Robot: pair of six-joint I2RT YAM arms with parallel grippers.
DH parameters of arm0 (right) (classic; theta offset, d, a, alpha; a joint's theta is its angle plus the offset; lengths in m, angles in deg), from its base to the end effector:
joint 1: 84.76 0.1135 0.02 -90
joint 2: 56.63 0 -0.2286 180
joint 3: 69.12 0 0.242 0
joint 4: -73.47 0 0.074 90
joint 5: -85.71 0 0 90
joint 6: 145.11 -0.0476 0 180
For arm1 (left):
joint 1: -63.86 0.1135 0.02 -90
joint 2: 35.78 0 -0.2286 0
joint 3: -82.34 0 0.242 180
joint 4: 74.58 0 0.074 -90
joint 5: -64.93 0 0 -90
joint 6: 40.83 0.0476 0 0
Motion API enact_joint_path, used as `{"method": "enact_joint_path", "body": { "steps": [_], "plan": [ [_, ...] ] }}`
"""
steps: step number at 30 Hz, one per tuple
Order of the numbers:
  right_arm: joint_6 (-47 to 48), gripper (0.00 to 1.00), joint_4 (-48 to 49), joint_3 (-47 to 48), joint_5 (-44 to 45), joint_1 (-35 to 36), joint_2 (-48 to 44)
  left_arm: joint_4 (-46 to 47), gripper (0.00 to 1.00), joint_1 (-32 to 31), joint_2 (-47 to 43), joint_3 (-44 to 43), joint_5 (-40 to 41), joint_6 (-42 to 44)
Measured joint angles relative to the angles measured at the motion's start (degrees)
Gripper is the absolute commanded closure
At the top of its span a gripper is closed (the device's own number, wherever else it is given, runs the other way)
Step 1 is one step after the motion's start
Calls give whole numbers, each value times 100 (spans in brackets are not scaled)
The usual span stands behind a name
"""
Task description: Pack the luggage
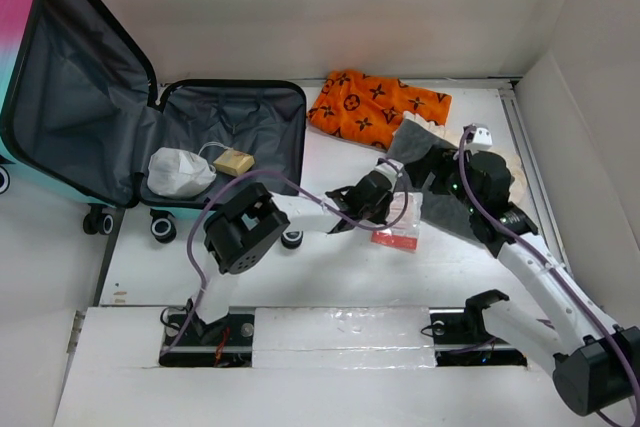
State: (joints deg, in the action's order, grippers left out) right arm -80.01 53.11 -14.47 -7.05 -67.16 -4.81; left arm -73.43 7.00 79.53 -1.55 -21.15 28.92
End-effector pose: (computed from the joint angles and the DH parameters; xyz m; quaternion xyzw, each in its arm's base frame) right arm 0.2245 0.0736 0.2685 0.0371 0.8056 0.2323 0.5437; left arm 0.2373 -0.3576 0.1328 0.2560 0.8282 -0.2870 0.4077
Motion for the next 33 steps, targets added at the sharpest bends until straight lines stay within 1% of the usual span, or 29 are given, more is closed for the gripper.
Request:
{"method": "enact_joint_path", "body": {
  "steps": [3,5,8,10,12,14,18,19,20,21,22,24,26,27,30,33],
  "plan": [
    [-2,19,37,0,-7,0,-76,-50,100,0,-131,81,-57,2],
    [-15,19,52,0,-4,0,-107,-96,100,0,-407,341,-94,2],
    [-42,19,52,0,-4,2,-111,-308,100,50,-1167,846,-197,-2],
    [-52,19,55,0,-7,4,-83,-339,100,175,-1840,1178,-271,-46],
    [-68,19,57,0,-11,4,-35,-337,100,437,-2675,1443,-240,-118],
    [-90,19,72,0,-50,13,24,-317,100,787,-3401,1532,-63,-177],
    [-127,19,136,0,-125,66,127,-92,100,1705,-4671,1674,758,-415],
    [-133,19,142,0,-138,92,138,-37,85,1963,-4916,1757,1025,-501],
    [-149,19,153,0,-144,127,144,-7,54,2256,-5145,1873,1333,-590],
    [-151,19,162,0,-155,157,144,24,15,2542,-5337,2013,1591,-678],
    [-153,18,168,0,-157,192,144,107,0,2848,-5469,2164,1766,-863],
    [-166,18,170,0,-160,260,146,105,0,3368,-5549,2396,1812,-1008],
    [-170,18,173,0,-157,319,144,68,0,3519,-5410,2490,1825,-1088],
    [-173,18,170,0,-151,341,144,37,0,3473,-5298,2498,1794,-1115],
    [-175,18,153,0,-101,380,101,63,0,2970,-4970,2494,1624,-1104],
    [-179,18,153,0,7,409,-57,90,0,1980,-4562,2352,1628,-960]
  ]
}}
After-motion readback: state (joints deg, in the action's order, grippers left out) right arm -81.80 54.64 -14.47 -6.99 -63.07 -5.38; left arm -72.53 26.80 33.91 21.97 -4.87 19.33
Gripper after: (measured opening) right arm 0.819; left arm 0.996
